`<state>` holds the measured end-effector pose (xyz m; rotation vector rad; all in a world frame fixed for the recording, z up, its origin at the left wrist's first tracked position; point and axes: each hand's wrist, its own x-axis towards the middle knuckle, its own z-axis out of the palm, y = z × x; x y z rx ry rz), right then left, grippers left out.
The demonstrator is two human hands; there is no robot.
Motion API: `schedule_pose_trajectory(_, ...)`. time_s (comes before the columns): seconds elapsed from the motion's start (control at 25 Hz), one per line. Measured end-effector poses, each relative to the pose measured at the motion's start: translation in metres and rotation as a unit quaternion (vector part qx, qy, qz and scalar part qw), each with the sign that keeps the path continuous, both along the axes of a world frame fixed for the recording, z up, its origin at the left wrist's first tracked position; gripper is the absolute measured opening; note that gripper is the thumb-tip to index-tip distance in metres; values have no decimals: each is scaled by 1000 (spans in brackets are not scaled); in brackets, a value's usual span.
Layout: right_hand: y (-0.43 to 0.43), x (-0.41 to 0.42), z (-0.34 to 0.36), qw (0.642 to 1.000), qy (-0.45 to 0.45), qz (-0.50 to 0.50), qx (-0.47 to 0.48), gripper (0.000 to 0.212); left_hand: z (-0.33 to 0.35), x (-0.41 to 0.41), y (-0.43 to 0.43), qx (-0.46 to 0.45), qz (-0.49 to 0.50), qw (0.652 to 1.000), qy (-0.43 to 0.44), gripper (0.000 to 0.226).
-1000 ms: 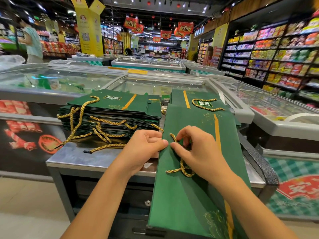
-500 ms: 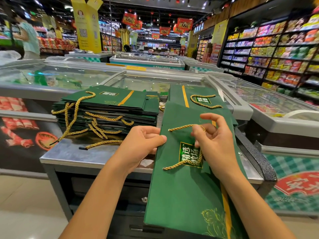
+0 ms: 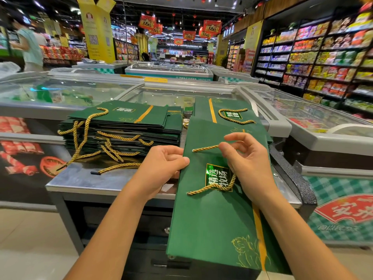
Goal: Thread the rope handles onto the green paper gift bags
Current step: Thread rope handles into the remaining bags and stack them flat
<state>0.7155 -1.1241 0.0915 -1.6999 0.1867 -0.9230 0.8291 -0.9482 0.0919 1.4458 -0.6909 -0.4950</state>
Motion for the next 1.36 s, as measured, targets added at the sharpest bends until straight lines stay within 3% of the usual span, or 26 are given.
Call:
schedule_pose_trajectory(0.12, -11, -15, 9, 995, 55, 24, -78, 37, 1, 1, 2, -16, 16, 999, 23, 17)
schedule_pose_trajectory(0.28, -29, -34, 8, 970, 118, -44, -208, 34, 1, 3, 3, -27, 25, 999, 32, 16)
schedule_pose_trajectory(0.56, -29, -50, 3, 973, 100, -111, -174, 14, 4, 1, 5, -37, 31, 998, 43, 16)
schedule_pose_trajectory(0.76, -35, -70, 6, 957, 119, -204, -169, 34, 6, -2, 7, -92, 53, 991, 79, 18)
schedule_pose_trajectory(0.92, -30, -79, 10, 977, 134, -162, -43, 33, 13, -8, 7, -150, 92, 977, 117, 19)
schedule_pose_trajectory(1.0, -27, -79, 12, 980, 111, -162, -30, 34, 19, -14, 8, -166, 99, 974, 122, 16)
schedule_pose_trajectory(1.12, -19, -78, 15, 970, 97, -180, -129, 43, 35, -17, 10, -184, 115, 969, 117, 15)
schedule_pose_trajectory(1.36, 3, -82, 30, 930, 81, -94, -346, 69, 83, -9, 17, -242, 161, 951, 108, 7)
